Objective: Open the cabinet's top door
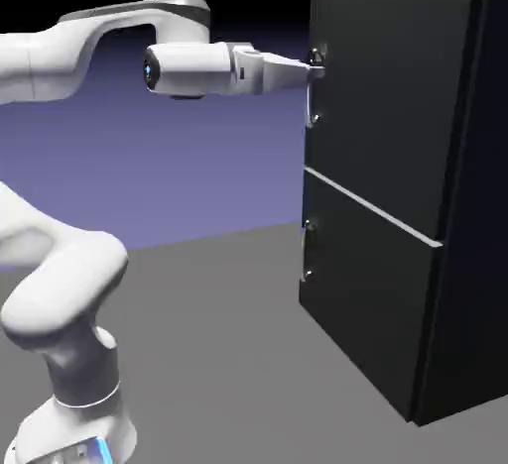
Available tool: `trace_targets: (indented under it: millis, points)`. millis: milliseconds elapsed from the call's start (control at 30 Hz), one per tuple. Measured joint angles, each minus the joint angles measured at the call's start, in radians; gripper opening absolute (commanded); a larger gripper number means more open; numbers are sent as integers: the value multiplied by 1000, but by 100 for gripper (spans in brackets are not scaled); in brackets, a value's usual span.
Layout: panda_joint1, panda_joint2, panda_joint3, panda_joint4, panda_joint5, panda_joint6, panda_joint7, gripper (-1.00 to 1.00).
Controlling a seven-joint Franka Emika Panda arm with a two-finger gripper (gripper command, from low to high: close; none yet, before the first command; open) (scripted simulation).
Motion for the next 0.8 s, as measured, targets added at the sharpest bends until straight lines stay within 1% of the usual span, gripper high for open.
trace_targets:
  millis: [433,500,633,667,733,800]
  points:
    - [-166,-82,218,137,565,38,-391,0]
    - [-172,-85,226,142,585,39,-405,0]
    - [-315,-42,302,232,592,5,-405,0]
    - [-343,-34,317,250,593,-2,-405,-100]
    - [-343,-34,317,250,593,-2,-405,-100]
    - [-270,-29,272,195,576,-34,-413,-100]
